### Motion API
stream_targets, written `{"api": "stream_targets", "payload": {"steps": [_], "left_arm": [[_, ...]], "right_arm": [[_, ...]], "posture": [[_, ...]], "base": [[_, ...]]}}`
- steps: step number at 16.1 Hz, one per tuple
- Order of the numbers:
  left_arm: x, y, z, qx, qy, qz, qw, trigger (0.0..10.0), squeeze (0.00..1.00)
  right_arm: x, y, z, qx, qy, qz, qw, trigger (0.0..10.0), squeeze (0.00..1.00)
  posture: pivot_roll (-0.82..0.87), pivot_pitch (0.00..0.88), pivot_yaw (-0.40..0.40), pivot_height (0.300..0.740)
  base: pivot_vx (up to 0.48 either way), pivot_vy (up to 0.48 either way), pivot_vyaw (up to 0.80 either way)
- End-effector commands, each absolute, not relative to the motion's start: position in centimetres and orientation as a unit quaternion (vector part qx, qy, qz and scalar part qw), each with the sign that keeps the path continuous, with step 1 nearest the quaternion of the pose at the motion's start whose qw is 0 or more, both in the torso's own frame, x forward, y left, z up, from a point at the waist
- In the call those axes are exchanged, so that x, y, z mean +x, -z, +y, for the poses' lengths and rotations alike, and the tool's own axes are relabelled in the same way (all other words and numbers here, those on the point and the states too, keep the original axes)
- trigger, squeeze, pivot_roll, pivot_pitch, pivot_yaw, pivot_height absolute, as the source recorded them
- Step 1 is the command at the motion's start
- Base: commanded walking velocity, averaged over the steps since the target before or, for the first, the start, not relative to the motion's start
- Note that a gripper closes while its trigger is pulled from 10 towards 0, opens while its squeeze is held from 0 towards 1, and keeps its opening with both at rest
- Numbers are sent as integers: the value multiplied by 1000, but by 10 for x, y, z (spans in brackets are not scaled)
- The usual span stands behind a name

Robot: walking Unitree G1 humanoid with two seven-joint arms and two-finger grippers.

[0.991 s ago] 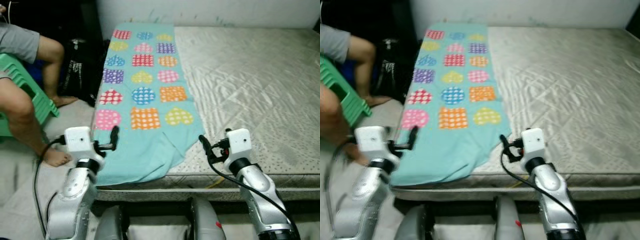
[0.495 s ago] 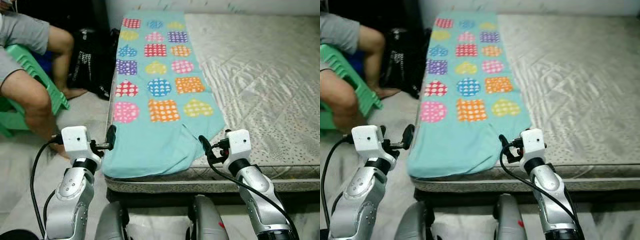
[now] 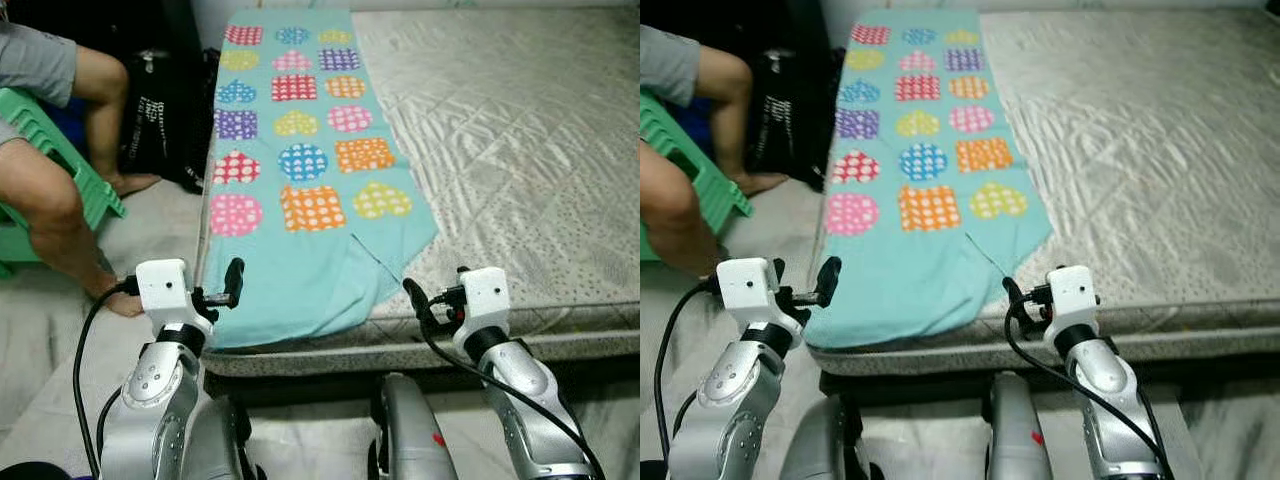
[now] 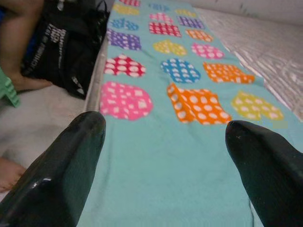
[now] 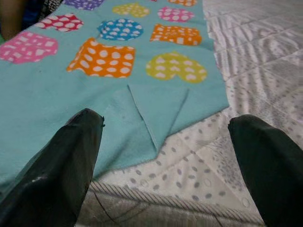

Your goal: Clean up the room

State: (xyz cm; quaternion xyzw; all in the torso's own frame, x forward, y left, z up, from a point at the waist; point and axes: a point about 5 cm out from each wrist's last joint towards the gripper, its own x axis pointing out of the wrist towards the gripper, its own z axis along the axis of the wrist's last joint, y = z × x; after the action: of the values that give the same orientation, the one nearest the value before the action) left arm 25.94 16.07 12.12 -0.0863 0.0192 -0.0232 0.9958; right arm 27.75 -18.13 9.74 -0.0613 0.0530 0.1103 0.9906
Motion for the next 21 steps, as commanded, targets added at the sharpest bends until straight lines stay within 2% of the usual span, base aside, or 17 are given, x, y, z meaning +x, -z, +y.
{"api": "stream_targets", "payload": {"steps": [1,3,6,8,11,15,21], "left_arm": [[256,-122,163,-82,19,23,996,10000,0],[255,-121,163,-82,19,26,996,10000,0],[257,-123,168,-86,-1,25,996,10000,0],[256,-123,167,-86,-1,27,996,10000,0],[251,-122,167,-88,0,33,996,10000,0],[236,-125,164,-77,7,35,996,10000,0],[216,-127,164,-70,5,49,996,10000,0]], "right_arm": [[273,-98,-184,-57,-109,57,991,10000,0],[271,-98,-185,-58,-108,61,991,10000,0],[265,-96,-186,-56,-106,67,990,10000,0],[264,-96,-187,-58,-105,71,990,10000,0],[278,-103,-185,-55,-103,70,991,10000,0],[314,-113,-162,-33,-108,55,992,10000,0],[336,-109,-124,-17,-147,63,987,10000,0]], "posture": [[-154,183,34,552],[-154,196,37,552],[-150,217,38,514],[-147,226,36,510],[-140,232,34,510],[-84,250,29,510],[-19,277,22,510]], "base": [[0,0,0],[0,0,0],[0,0,0],[0,0,0],[0,0,0],[0,0,0],[0,0,0]]}}
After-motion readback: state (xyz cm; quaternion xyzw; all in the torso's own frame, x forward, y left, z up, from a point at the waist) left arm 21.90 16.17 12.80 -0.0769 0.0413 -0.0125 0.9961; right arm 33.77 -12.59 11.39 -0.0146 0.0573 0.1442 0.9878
